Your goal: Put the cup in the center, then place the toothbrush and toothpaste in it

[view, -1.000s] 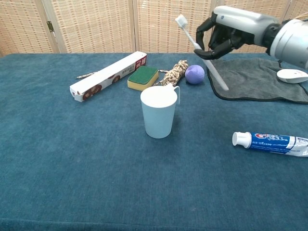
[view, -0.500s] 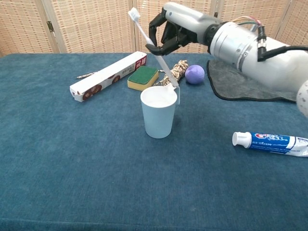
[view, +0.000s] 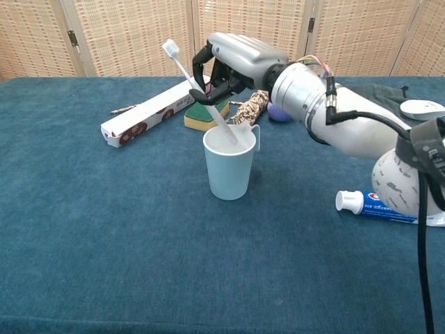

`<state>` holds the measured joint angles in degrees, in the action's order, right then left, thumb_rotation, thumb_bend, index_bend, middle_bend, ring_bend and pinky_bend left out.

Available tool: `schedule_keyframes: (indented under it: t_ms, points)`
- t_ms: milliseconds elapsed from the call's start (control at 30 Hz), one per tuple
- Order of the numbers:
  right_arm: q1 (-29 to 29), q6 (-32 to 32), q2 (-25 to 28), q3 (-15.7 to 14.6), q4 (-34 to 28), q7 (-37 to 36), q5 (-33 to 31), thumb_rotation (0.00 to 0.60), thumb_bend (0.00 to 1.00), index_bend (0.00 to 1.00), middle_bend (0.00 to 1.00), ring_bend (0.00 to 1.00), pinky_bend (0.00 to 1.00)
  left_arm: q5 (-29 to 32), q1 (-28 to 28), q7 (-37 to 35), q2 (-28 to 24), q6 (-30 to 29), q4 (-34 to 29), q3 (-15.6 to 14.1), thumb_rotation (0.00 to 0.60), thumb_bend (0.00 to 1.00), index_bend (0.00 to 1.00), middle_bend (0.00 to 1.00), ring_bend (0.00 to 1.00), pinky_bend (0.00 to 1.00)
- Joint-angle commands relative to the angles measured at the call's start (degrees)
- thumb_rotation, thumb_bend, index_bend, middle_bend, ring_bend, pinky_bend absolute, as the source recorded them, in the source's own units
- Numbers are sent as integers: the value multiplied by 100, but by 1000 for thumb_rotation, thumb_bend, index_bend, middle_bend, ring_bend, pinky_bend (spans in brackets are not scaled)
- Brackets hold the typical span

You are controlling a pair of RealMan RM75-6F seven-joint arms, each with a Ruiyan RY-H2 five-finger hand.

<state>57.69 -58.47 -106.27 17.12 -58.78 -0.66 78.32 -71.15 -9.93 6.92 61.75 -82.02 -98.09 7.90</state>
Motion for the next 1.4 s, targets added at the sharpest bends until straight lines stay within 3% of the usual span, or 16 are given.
schedule_keyframes:
  t_ms: [33,267,367,533,667,767,967,1067,1200,1400]
  points:
    - [-44,-127,-122,-113,193,-174,128,600,358,648,952,1000,1000,7,14,-59,31,17,52,4,600,215,134,45,56,371]
    - [-164,-358,-237,-269,346,-421,320,600,335,598,915,1000,1000,-32,27,-141,87,68,175,-13,600,215,131,45,56,371]
    - [-231,-425,-237,-333,317,-469,373,600,325,501,907,1000,1000,-35,38,-174,108,65,205,-6,600,215,130,45,55,371]
    - [-349,-514,-200,-401,198,-475,417,600,285,256,896,1000,1000,-79,52,-186,118,59,222,-12,600,215,125,45,55,371]
    - [-455,-713,-68,-390,-68,-498,487,600,273,165,896,1000,1000,-106,59,-193,88,74,175,-18,600,215,125,45,56,371]
    - [-608,-882,235,-425,-462,-461,564,600,268,162,896,1000,1000,-145,69,-178,65,38,145,-10,600,215,125,45,56,371]
    - [-1116,-1075,1326,-630,-1597,-57,585,600,229,198,896,1000,1000,-177,60,-146,55,32,114,8,600,215,125,45,55,371]
    - [-1420,-1065,1975,-830,-2198,322,525,600,198,278,896,1000,1000,-196,25,-69,60,57,73,18,600,215,125,45,56,371]
    - [-1779,-1021,2585,-1108,-2712,678,396,600,159,299,898,1000,1000,-208,-40,22,83,115,23,37,600,215,125,45,55,371]
    - [-2139,-761,3165,-1543,-3129,1166,236,600,150,328,909,1000,1000,-213,-167,180,125,232,-31,72,600,215,125,45,56,371]
